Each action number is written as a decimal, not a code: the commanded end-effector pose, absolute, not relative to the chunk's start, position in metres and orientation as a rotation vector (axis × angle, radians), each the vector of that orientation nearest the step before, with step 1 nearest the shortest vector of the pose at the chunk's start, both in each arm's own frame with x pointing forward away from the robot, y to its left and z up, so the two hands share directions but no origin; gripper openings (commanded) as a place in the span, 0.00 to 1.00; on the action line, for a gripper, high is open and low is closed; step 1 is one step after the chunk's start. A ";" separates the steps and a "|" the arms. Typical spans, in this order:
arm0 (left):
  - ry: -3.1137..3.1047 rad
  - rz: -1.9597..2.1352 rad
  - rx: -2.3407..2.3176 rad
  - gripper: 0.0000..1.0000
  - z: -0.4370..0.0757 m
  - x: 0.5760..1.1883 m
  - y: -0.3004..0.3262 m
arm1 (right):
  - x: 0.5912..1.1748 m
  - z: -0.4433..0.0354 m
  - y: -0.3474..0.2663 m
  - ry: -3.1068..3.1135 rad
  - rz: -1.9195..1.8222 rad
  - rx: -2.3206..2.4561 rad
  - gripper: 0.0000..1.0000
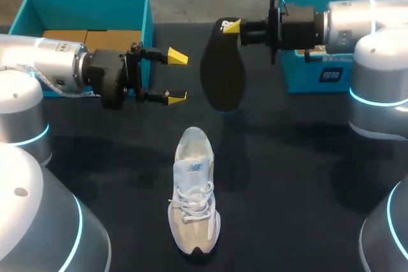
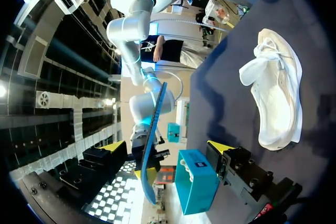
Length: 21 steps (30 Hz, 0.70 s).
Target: Take the shoe out of the shoebox, open the shoe tongue, remove and reinsert the insole, then place the shoe into the shoebox
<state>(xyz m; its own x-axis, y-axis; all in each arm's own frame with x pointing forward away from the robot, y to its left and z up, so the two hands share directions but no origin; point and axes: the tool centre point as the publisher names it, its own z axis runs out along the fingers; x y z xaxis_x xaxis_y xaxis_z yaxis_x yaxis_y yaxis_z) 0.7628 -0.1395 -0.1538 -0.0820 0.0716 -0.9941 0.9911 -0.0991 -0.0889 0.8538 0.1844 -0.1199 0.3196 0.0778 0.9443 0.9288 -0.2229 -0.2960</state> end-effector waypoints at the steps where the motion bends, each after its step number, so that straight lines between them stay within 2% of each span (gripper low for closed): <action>1: 1.271 -1.314 1.292 1.00 -0.155 0.763 -0.140 | 0.858 -0.128 0.192 -0.920 -1.059 -1.572 0.00; 21: 1.254 -1.281 1.292 1.00 -0.155 0.764 -0.145 | 0.858 -0.128 0.192 -0.920 -1.059 -1.572 0.00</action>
<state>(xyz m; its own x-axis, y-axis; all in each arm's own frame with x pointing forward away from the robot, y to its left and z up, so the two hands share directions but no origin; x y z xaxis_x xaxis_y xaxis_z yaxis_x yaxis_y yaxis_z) 0.7651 -0.1393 -0.1540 -0.0621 0.0719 -0.9955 0.9934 -0.0919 -0.0686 0.8578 0.1902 -0.1284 0.3287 0.0545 0.9429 0.9247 -0.2216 -0.3095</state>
